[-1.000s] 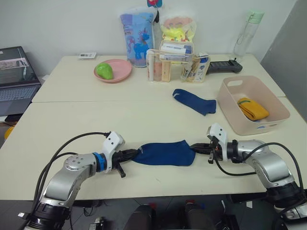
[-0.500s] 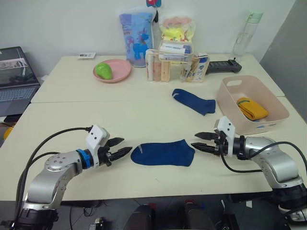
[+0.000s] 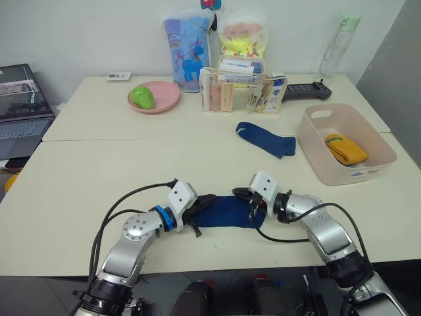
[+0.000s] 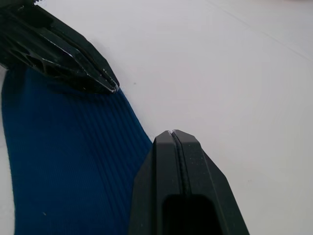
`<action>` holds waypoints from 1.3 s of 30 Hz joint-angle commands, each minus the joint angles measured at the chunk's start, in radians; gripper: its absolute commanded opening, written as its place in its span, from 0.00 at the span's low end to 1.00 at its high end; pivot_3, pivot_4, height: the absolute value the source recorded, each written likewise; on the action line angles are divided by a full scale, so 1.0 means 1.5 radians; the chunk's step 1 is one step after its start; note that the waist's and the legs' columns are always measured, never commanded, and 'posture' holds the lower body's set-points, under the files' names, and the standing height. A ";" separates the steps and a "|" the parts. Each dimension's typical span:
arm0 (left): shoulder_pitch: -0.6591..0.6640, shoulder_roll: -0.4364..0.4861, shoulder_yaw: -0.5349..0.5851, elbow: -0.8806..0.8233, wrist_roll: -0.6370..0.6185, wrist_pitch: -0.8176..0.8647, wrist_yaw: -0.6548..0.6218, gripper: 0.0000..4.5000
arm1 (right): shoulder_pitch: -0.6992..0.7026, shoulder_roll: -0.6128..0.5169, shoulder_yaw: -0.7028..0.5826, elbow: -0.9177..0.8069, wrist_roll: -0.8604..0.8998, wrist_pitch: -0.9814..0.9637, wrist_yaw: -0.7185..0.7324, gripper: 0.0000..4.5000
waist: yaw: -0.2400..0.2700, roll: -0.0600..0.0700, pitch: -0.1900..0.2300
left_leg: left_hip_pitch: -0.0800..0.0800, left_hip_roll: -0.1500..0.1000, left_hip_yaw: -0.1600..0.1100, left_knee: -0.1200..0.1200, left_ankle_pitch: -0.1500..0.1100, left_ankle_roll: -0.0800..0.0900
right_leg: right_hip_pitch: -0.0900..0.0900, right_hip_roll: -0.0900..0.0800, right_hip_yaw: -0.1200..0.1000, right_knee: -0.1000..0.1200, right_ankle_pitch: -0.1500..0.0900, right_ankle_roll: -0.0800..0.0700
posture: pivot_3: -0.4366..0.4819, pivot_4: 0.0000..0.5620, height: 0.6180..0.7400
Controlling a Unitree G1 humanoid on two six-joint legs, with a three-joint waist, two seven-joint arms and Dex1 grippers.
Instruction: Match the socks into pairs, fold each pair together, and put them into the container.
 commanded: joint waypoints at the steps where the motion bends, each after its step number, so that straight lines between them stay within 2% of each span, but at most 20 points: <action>1: -0.001 -0.012 0.000 0.027 0.012 -0.028 0.011 0.00 | 0.020 -0.002 -0.003 0.014 -0.015 -0.040 -0.011 0.00 | 0.000 0.000 0.000 | 0.000 0.000 0.000 0.000 0.000 0.000 | 0.000 0.000 0.000 0.000 0.000 0.000 | 0.48 0.27 1.00; 11: 0.023 0.023 0.064 0.094 -0.007 -0.065 -0.006 0.00 | 0.089 -0.055 -0.066 0.025 -0.016 -0.061 -0.028 0.00 | 0.000 0.000 -0.001 | 0.003 0.000 0.000 0.000 0.000 0.000 | 0.002 0.000 0.000 0.000 0.000 0.000 | 0.48 0.27 1.00; 15: 0.037 0.037 0.072 0.065 -0.021 -0.062 -0.020 0.00 | 0.109 -0.062 -0.104 -0.012 0.013 -0.057 -0.025 0.00 | 0.001 0.000 -0.001 | 0.007 0.000 0.000 -0.001 0.000 0.001 | 0.007 0.000 0.000 -0.001 0.000 0.000 | 0.48 0.27 1.00; 19: 0.042 0.030 0.073 -0.018 -0.054 -0.023 -0.020 0.00 | 0.114 -0.045 -0.123 -0.078 0.104 -0.053 0.025 0.00 | 0.000 0.000 0.000 | 0.006 0.000 -0.001 -0.001 0.000 0.001 | 0.007 0.000 0.000 -0.001 0.000 0.000 | 0.48 0.27 1.00; 23: 0.047 0.034 0.072 -0.068 -0.066 -0.001 -0.024 0.00 | 0.106 -0.038 -0.113 -0.111 0.130 -0.033 0.041 0.00 | 0.000 0.000 0.000 | 0.006 0.000 -0.001 -0.001 0.000 0.001 | 0.007 0.000 0.000 -0.001 0.000 0.000 | 0.48 0.27 1.00; 29: 0.076 0.057 0.021 -0.066 -0.025 0.008 -0.045 0.00 | 0.102 -0.043 -0.027 -0.066 0.053 -0.037 0.045 0.00 | 0.000 0.000 0.000 | 0.006 0.000 -0.001 -0.001 0.000 0.000 | 0.007 0.000 0.000 -0.001 -0.001 0.000 | 0.48 0.27 1.00; 34: 0.082 0.056 0.011 -0.009 -0.001 -0.006 -0.038 0.00 | 0.103 -0.064 -0.033 -0.032 0.047 -0.031 0.058 0.00 | 0.001 0.000 0.000 | 0.006 0.000 -0.001 -0.001 0.000 0.000 | 0.007 0.000 0.000 -0.001 -0.001 0.000 | 0.48 0.27 1.00; 39: 0.089 0.063 0.047 -0.017 -0.039 0.031 -0.039 0.00 | 0.125 -0.119 -0.045 -0.033 0.055 -0.036 0.095 0.00 | 0.001 0.000 -0.001 | 0.007 0.000 -0.001 -0.001 -0.001 0.001 | 0.008 0.000 -0.001 -0.002 -0.001 0.000 | 0.48 0.27 1.00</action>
